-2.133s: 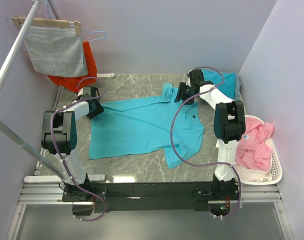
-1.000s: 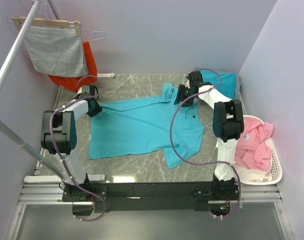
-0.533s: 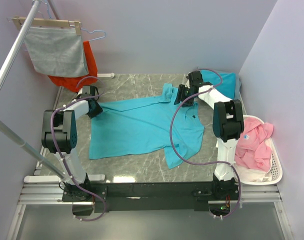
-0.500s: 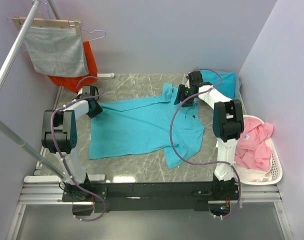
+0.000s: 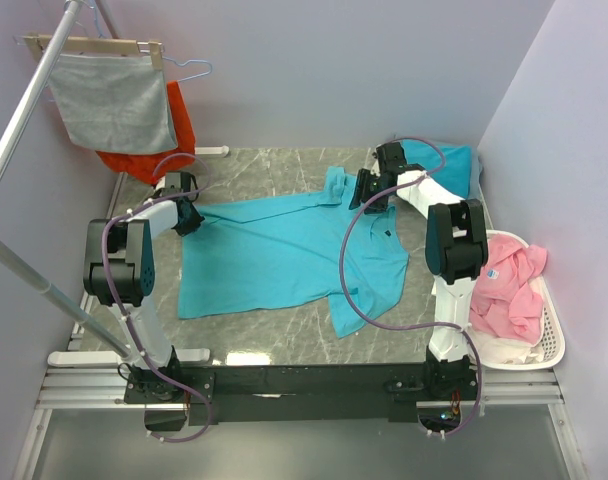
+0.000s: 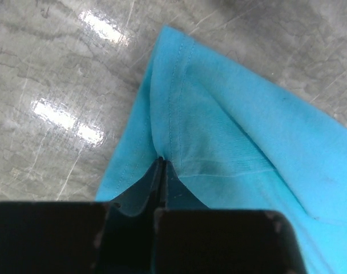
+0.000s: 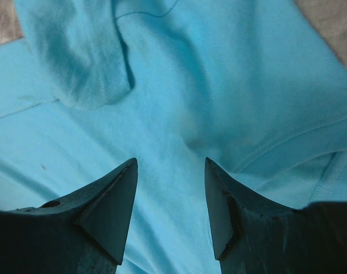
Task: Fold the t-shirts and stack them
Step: Fold the tshirt
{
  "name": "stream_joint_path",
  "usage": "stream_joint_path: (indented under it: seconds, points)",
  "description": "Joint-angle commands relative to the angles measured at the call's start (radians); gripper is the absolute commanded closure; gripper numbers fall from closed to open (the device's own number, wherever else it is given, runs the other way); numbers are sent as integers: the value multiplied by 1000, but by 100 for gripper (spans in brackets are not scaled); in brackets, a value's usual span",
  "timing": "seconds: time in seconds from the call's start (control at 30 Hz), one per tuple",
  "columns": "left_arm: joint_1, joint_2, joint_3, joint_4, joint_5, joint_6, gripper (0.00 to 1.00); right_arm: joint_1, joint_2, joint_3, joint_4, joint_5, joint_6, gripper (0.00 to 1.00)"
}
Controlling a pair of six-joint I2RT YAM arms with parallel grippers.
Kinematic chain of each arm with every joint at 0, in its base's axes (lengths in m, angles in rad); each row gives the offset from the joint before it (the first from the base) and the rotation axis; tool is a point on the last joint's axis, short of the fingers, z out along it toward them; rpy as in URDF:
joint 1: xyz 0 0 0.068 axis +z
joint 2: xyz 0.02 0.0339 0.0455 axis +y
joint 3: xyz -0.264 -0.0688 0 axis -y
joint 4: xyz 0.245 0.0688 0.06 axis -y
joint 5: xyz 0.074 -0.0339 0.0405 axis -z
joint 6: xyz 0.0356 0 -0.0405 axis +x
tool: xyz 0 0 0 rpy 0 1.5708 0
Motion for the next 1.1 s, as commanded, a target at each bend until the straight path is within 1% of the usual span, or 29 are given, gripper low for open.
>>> stream_joint_path:
  seconds: [0.0,0.07,0.17,0.37,0.53,0.63,0.73,0.83,0.87,0.93,0.97,1.03,1.07]
  points:
    - [12,-46,24,-4,-37,22,99,-3,3,-1,-39,79,-13,43]
    - [18,-58,26,-26,-40,33,99,-11,0,-13,-44,108,-10,43]
    - [68,-80,20,-34,-34,41,99,-21,0,-29,-55,123,2,44]
    - [90,-132,12,-52,-42,44,99,-28,10,-18,-82,166,9,44]
    - [93,-100,8,-81,-78,39,99,-26,-6,-44,-88,197,13,44]
    - [94,-85,-14,-63,-54,44,99,-31,-33,-72,-73,206,5,44]
    - [93,-60,-6,-58,-35,47,99,-31,-71,-89,-19,150,2,44]
    - [94,-42,-2,-37,9,49,99,-31,-86,-44,28,96,18,41]
    - [93,-32,1,-34,24,49,99,-32,-62,20,30,64,24,39]
    - [93,-23,6,-31,49,47,99,-32,-14,110,2,32,30,39]
    - [93,-19,6,-26,52,47,99,-32,37,199,-12,15,36,39]
    - [94,-17,6,-23,61,47,99,-32,87,276,-24,-24,48,39]
    - [93,-17,3,-20,61,47,99,-32,128,345,-30,-34,56,39]
